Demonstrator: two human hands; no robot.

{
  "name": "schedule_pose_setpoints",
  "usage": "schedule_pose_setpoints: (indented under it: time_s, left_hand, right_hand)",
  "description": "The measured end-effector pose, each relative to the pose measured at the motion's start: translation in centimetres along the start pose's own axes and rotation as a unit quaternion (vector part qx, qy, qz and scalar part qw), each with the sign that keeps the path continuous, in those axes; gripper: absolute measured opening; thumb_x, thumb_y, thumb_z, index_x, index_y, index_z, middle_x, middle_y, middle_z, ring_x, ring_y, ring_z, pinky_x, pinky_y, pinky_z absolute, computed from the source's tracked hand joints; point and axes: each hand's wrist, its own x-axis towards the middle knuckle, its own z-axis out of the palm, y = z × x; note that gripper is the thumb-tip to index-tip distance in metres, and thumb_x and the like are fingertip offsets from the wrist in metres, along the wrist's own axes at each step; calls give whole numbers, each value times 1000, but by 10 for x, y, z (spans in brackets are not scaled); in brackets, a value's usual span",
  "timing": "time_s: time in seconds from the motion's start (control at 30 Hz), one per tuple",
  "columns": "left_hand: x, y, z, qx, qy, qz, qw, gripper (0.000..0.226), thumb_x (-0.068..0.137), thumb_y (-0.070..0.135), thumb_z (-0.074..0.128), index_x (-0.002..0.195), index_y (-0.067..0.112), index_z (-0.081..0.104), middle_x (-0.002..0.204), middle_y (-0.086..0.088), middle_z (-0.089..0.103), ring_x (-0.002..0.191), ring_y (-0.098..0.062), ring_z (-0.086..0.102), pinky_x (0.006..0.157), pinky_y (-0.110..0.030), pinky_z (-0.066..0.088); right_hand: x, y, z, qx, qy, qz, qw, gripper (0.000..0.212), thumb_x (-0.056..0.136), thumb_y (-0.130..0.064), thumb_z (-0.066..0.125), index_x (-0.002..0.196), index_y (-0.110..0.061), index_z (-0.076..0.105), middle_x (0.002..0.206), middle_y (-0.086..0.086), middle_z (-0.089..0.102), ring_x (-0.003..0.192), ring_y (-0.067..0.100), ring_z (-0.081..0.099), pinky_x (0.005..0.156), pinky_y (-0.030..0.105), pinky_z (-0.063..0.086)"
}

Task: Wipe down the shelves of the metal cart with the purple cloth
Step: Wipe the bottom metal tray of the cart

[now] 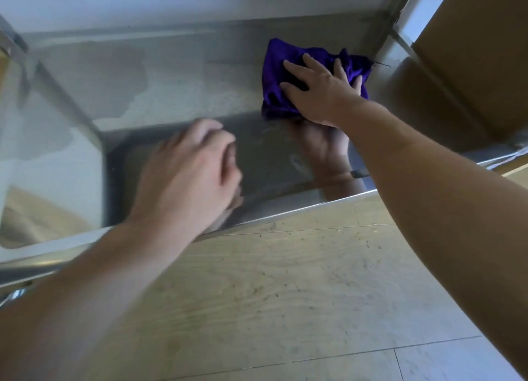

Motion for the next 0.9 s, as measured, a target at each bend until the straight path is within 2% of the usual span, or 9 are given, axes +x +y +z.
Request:
schedule_pose_setpoints:
  time_s: [0.07, 0.17, 0.37, 0.5, 0.73, 0.9]
  left_hand:
    - [-11, -20, -4, 6, 14, -35, 999, 26, 93, 23, 50, 112, 14, 65, 129, -2, 57, 105, -26, 61, 89, -42, 49]
    - [-19, -24, 5, -4, 25, -38, 999, 24, 92, 16, 50, 110, 10, 65, 130, -6, 57, 111, -27, 59, 95, -43, 48]
    - [-17, -22, 6, -19, 44, -49, 998, 24, 91, 18, 51, 109, 10, 65, 127, -6, 59, 109, -25, 60, 93, -41, 50]
    - [-17, -19, 4, -26, 42, -49, 998, 26, 91, 20, 51, 112, 11, 64, 127, -6, 59, 109, -26, 59, 93, -42, 49]
    - [-15, -15, 4, -33, 39, -60, 997, 23, 88, 20, 53, 107, 13, 64, 128, -4, 57, 113, -27, 58, 94, -44, 47]
    - [-17, -17, 6, -41, 50, -54, 996, 22, 88, 18, 53, 106, 12, 64, 128, -5, 57, 116, -26, 57, 98, -44, 47]
  right_hand:
    - [2, -5, 0, -4, 9, 2, 1000, 53, 94, -61, 29, 146, -53, 17, 160, -17, 4, 147, 38, -8, 109, 71, -4]
    - [8, -24, 3, -4, 7, -18, 1000, 51, 97, -55, 28, 146, -51, 17, 160, -18, 4, 146, 42, -8, 108, 73, -4]
    - [-9, -72, 17, -23, 2, -110, 994, 49, 97, -56, 25, 145, -55, 15, 159, -22, 6, 147, 39, -5, 108, 72, -1]
    - [-51, -67, 23, -34, 1, -165, 986, 47, 97, -57, 22, 143, -59, 13, 158, -23, 8, 147, 36, -2, 108, 73, 0]
    - [-99, -18, 18, -50, -10, -130, 990, 47, 97, -60, 17, 142, -61, 6, 159, -24, 2, 148, 30, -4, 111, 70, -1]
    - [-100, 31, 3, -50, -7, -58, 997, 47, 96, -62, 20, 141, -63, 7, 158, -26, 2, 149, 29, -4, 113, 66, 0]
